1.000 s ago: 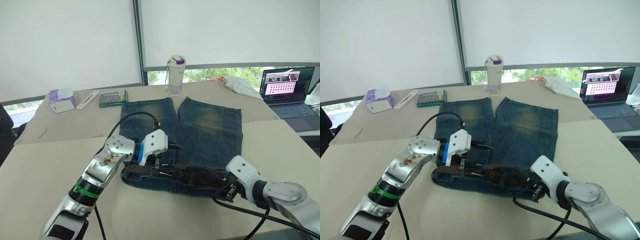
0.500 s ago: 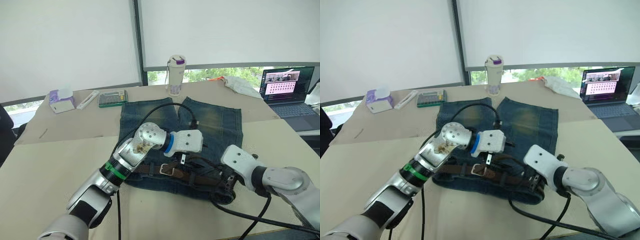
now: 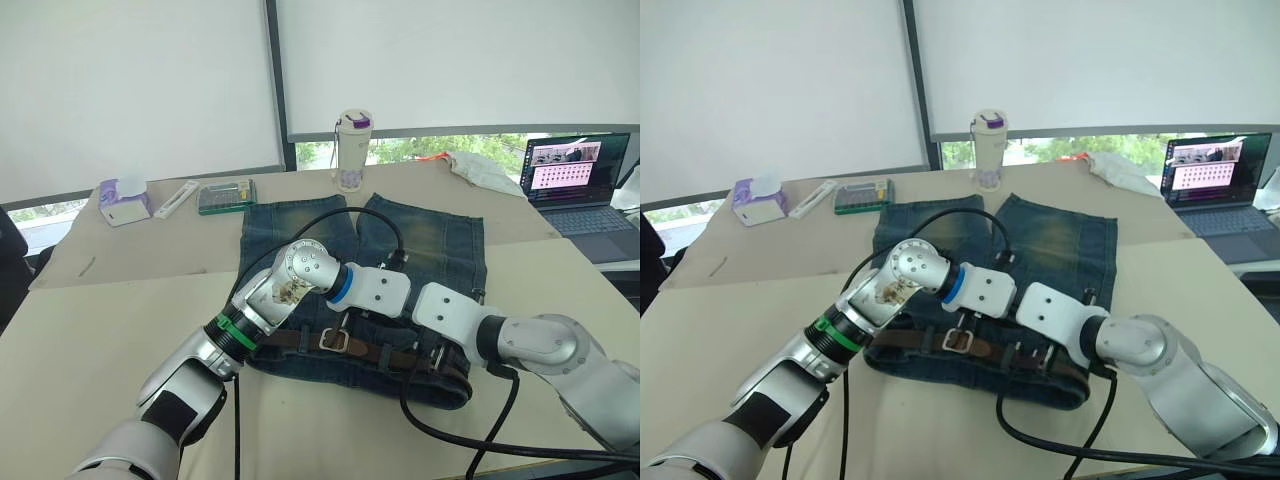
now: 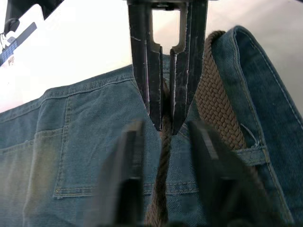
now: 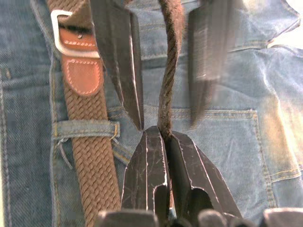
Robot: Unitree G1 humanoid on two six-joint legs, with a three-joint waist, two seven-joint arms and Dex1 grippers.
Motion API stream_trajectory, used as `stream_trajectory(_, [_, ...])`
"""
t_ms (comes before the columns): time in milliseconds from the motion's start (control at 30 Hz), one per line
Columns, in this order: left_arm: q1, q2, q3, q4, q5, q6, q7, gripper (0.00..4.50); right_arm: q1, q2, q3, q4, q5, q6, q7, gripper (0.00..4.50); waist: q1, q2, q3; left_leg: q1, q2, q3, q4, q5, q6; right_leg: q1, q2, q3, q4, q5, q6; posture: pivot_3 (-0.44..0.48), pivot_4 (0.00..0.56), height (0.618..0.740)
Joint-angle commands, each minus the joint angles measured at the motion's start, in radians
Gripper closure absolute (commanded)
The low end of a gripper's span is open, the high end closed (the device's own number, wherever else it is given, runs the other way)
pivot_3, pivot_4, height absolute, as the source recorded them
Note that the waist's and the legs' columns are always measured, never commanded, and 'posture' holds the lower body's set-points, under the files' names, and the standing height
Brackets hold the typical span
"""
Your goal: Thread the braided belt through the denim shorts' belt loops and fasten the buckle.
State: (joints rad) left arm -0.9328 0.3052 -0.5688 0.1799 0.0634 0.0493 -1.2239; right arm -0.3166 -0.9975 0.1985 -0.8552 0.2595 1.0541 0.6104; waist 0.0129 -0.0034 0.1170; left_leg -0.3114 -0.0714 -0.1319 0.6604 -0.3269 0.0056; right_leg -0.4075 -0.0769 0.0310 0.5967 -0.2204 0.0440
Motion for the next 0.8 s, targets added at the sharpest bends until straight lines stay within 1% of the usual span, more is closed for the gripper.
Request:
stream_trajectory(33, [0.006, 0.026, 0.022, 0.012, 0.02, -0.032, 0.008, 4.47, -0.026, 0.051, -0.032, -0.045, 0.053, 0.023, 0.015, 4.5, -0.001, 0.0, 0.0, 0.0, 0.0, 0.0, 0.0, 0.0, 0.0, 0.0, 0.0, 0.0, 0.0, 0.0, 0.0, 0.0, 0.15, 0.74])
stream_trajectory(67, [0.015, 0.039, 0.027, 0.014, 0.023, -0.035, 0.009, 4.47, -0.025, 0.057, -0.039, -0.05, 0.066, 0.025, 0.024, 4.5, -0.001, 0.0, 0.0, 0.0, 0.0, 0.0, 0.0, 0.0, 0.0, 0.0, 0.0, 0.0, 0.0, 0.0, 0.0, 0.0, 0.15, 0.74])
stream_trajectory(133, [0.038, 0.071, 0.043, 0.009, 0.022, -0.032, 0.011, 4.5, -0.015, 0.092, -0.074, -0.056, 0.104, 0.041, 0.033, 3.67, -0.001, 0.001, 0.0, 0.0, 0.0, 0.0, 0.0, 0.0, 0.0, -0.001, 0.0, 0.0, 0.001, 0.0, 0.0, 0.0, 0.15, 0.74])
stream_trajectory(167, [0.046, 0.081, 0.048, 0.005, 0.02, -0.03, 0.01, 4.5, -0.012, 0.106, -0.086, -0.059, 0.118, 0.051, 0.034, 3.4, -0.002, 0.001, -0.001, 0.0, 0.0, 0.0, 0.0, 0.0, 0.0, -0.001, 0.0, 0.0, 0.001, 0.0, 0.0, 0.0, 0.15, 0.74])
stream_trajectory(200, [0.058, 0.098, 0.059, 0.001, 0.017, -0.028, 0.012, 4.5, -0.006, 0.107, -0.092, -0.061, 0.12, 0.054, 0.032, 2.97, -0.003, 0.001, -0.001, 0.0, 0.0, 0.0, 0.0, 0.0, 0.0, -0.001, 0.0, 0.0, 0.001, 0.0, 0.0, 0.0, 0.15, 0.74])
stream_trajectory(333, [0.121, 0.178, 0.117, -0.027, -0.006, 0.0, 0.016, 4.5, 0.043, 0.108, -0.08, -0.037, 0.069, 0.035, -0.032, 1.7, 0.0, 0.005, -0.003, -0.002, -0.001, 0.0, 0.0, 0.0, 0.0, -0.005, 0.0, 0.001, 0.005, 0.0, 0.0, 0.0, 0.15, 0.74])
stream_trajectory(400, [0.155, 0.212, 0.15, -0.045, -0.019, 0.019, 0.018, 4.5, 0.071, 0.11, -0.066, -0.036, 0.07, 0.022, -0.035, 1.7, 0.002, 0.007, -0.004, -0.002, -0.001, 0.001, 0.001, 0.0, 0.0, -0.006, -0.001, 0.001, 0.006, 0.0, 0.0, 0.0, 0.15, 0.74])
stream_trajectory(500, [0.229, 0.265, 0.21, -0.092, -0.041, 0.02, 0.03, 4.5, 0.103, 0.12, 0.017, -0.007, 0.031, -0.032, -0.045, 1.7, -0.002, 0.007, -0.005, -0.004, -0.001, 0.001, 0.001, 0.0, 0.0, -0.011, -0.001, 0.003, 0.01, 0.0, 0.0, 0.0, 0.15, 0.74])
stream_trajectory(600, [0.269, 0.276, 0.236, -0.138, -0.063, 0.033, 0.034, 4.5, 0.105, 0.132, 0.063, 0.025, -0.001, -0.066, -0.053, 1.7, -0.001, 0.007, -0.005, -0.005, -0.001, 0.002, 0.001, 0.001, -0.001, -0.013, 0.0, 0.004, 0.013, 0.0, 0.0, 0.0, 0.15, 0.74])
stream_trajectory(700, [0.334, 0.282, 0.283, -0.188, -0.097, 0.04, 0.063, 4.5, 0.083, 0.166, 0.144, 0.103, -0.053, -0.11, -0.065, 1.7, -0.002, 0.006, -0.006, -0.005, -0.001, 0.002, 0.001, 0.001, -0.001, -0.013, -0.001, 0.004, 0.013, 0.0, 0.0, 0.0, 0.15, 0.74])
stream_trajectory(800, [0.386, 0.283, 0.316, -0.233, -0.124, 0.042, 0.087, 4.5, 0.074, 0.198, 0.165, 0.115, -0.054, -0.117, -0.053, 1.7, -0.003, 0.006, -0.006, -0.005, -0.001, 0.002, 0.001, 0.001, -0.001, -0.014, 0.0, 0.005, 0.013, 0.0, 0.0, 0.0, 0.15, 0.74])
